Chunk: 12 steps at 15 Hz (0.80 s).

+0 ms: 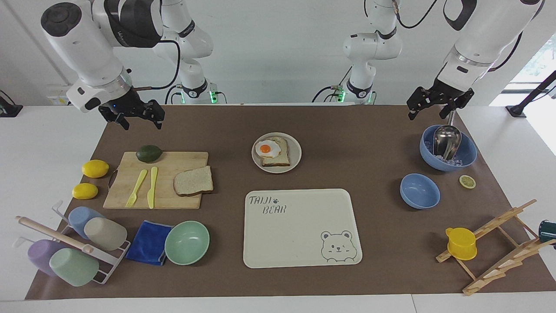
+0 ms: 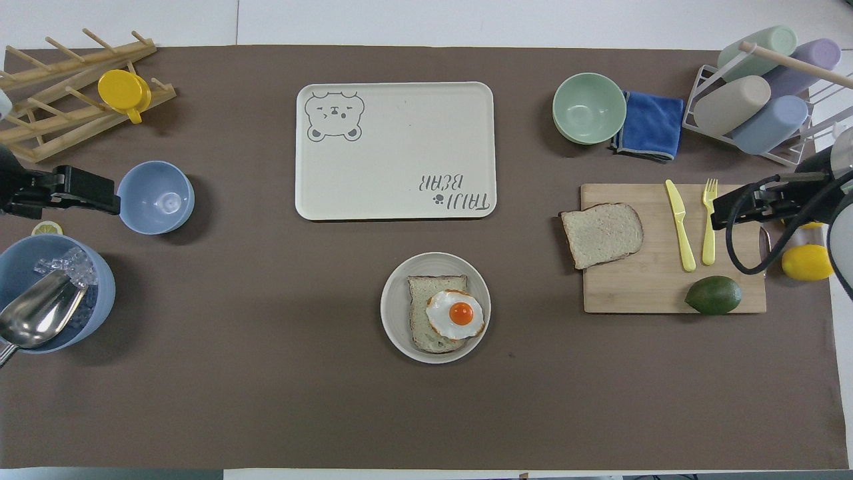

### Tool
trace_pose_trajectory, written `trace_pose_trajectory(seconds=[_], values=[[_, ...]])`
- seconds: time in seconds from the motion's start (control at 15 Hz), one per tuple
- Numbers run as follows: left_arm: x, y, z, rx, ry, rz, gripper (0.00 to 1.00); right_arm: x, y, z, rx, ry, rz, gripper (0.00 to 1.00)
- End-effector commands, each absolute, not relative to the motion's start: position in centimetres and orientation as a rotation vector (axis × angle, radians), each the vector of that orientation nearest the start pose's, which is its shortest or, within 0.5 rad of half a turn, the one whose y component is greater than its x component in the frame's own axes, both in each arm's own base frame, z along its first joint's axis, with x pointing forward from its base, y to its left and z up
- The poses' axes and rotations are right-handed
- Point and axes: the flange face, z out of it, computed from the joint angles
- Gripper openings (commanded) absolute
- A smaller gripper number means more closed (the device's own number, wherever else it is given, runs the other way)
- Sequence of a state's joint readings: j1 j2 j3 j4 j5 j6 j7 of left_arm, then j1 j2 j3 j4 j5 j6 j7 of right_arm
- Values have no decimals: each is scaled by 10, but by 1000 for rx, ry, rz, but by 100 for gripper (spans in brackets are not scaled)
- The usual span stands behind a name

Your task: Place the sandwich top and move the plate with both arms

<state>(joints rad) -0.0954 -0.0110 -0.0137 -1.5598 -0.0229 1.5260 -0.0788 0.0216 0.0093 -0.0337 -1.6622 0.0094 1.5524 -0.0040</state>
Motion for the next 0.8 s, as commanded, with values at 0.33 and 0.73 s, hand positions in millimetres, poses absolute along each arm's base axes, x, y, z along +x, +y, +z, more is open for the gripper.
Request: trace_pose_trajectory(seconds=[0.33,0.73], values=[[536,-60,632,-3171,31,53,100,549,-15,578,-3123,10,151,100],[537,-60,632,-3171,29,51,100,551,25,569,-3135,-91,118,100]])
